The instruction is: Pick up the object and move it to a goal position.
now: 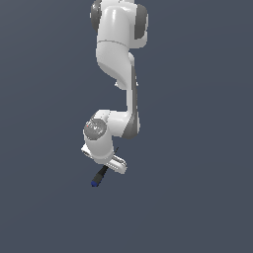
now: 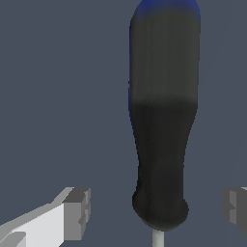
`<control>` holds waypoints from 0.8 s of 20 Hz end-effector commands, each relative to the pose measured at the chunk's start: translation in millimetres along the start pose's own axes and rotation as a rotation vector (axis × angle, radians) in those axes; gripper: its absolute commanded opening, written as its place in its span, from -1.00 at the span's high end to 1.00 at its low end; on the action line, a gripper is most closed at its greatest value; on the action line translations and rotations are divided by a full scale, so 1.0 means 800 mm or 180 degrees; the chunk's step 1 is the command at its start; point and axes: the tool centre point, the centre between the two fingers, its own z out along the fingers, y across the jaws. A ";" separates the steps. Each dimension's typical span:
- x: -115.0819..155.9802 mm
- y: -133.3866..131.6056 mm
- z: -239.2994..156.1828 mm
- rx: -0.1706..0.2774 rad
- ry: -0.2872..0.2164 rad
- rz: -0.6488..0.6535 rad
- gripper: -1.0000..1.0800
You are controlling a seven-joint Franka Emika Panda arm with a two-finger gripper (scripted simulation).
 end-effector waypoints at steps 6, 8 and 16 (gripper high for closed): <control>0.002 0.000 0.001 0.0002 0.0006 0.0001 1.00; 0.002 0.000 0.001 0.0002 0.0006 0.0001 1.00; -0.001 0.000 -0.003 0.0002 0.0004 0.0000 1.00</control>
